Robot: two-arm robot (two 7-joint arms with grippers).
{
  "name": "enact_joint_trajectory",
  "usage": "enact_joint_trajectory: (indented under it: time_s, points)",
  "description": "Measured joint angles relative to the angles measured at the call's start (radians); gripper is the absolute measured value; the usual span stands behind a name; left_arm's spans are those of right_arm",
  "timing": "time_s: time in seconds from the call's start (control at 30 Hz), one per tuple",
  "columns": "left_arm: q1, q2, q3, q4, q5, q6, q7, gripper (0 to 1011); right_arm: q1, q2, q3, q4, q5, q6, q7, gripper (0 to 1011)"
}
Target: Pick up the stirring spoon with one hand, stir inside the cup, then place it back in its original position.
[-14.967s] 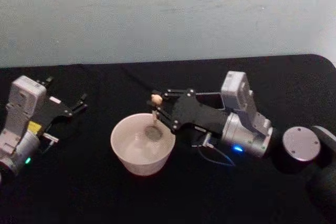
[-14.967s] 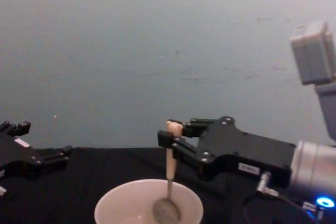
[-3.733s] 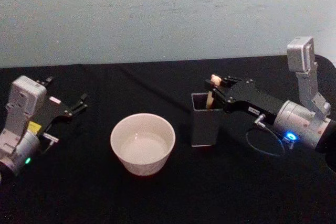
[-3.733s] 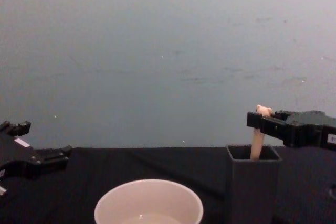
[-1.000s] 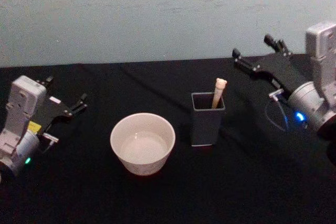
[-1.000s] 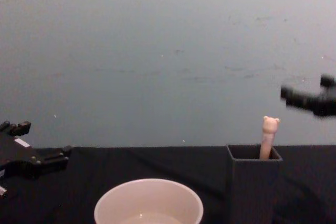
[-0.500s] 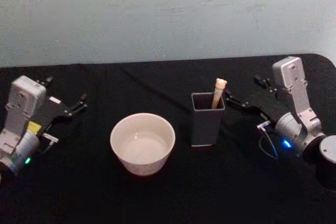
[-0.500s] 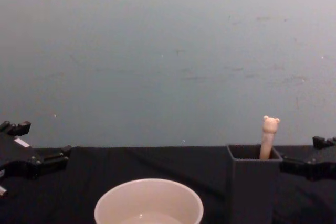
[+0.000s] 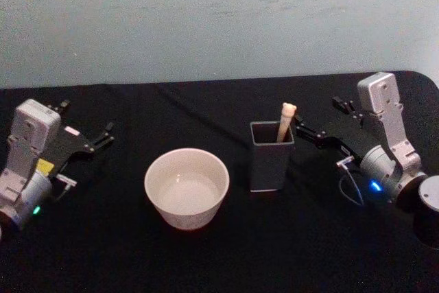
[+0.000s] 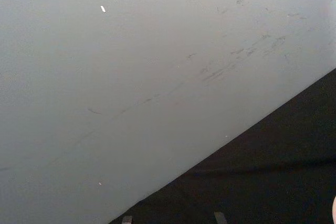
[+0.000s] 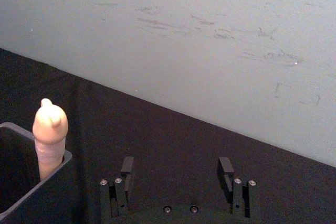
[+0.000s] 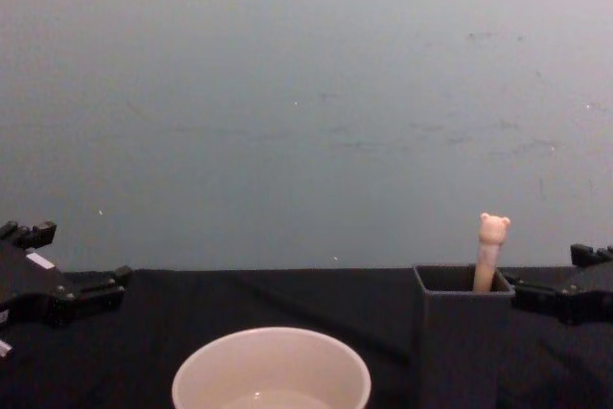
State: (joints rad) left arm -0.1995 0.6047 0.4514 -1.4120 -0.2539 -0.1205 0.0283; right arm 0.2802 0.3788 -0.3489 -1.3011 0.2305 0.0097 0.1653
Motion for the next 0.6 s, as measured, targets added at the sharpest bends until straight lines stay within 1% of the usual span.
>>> enact_joint_trajectory:
  time_s: [0.6]
  points:
    - [0.0,0.0,0.0,0.0,0.0,0.0,0.0,1001,0.0,0.002,0.0,-0.002,0.002,-0.002,0.0,1000]
